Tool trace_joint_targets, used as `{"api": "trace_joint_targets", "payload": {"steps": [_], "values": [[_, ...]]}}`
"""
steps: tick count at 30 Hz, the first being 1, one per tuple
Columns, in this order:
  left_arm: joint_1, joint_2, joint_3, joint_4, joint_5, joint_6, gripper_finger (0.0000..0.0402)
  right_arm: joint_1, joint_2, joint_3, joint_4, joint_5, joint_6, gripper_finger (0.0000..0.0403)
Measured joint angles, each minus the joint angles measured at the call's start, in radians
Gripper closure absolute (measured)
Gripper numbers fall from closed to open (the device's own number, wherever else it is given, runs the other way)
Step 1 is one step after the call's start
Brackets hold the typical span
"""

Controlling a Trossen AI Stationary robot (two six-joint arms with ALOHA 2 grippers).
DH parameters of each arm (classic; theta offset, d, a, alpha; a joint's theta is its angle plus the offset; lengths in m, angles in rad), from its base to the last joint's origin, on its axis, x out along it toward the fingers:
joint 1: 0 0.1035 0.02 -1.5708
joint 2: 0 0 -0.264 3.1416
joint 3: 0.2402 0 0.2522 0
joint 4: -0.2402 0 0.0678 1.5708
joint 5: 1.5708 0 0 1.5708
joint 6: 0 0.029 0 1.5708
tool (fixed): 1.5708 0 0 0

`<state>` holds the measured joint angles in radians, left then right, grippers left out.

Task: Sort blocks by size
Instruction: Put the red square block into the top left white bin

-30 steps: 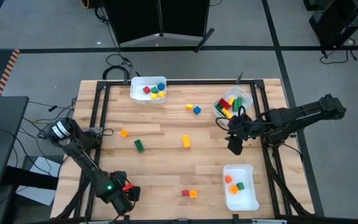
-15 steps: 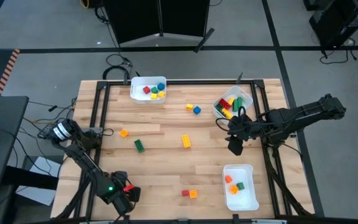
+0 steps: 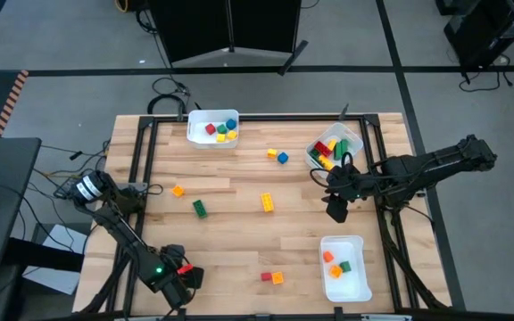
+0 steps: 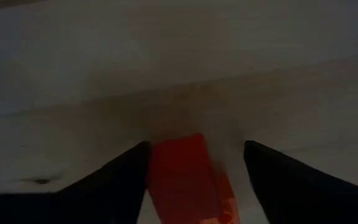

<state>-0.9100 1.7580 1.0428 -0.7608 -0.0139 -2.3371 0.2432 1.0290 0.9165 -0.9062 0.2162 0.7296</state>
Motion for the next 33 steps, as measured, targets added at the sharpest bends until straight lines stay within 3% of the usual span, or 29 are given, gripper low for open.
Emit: {"api": "trace_joint_targets", "payload": {"steps": [6, 12, 26, 33], "values": [[0.002, 0.0, 0.0, 0.013, 0.069, -0.002, 0.0198, 0.0, 0.0, 0.0, 0.0, 0.0, 0.0, 0.0245], [0.001, 0.0, 0.0, 0.013, 0.104, -0.014, 0.0223, 0.0, 0.0, 0.0, 0.0, 0.0, 0.0, 0.0245], [0.008, -0.002, 0.0, 0.008, 0.067, -0.015, 0.0261, 0.0, 0.0, 0.0, 0.0, 0.0, -0.026, 0.0245], [0.008, -0.001, 0.02, 0.004, -0.037, -0.002, 0.0262, 0.0, 0.0, 0.0, 0.0, 0.0, -0.026, 0.0245]]}}
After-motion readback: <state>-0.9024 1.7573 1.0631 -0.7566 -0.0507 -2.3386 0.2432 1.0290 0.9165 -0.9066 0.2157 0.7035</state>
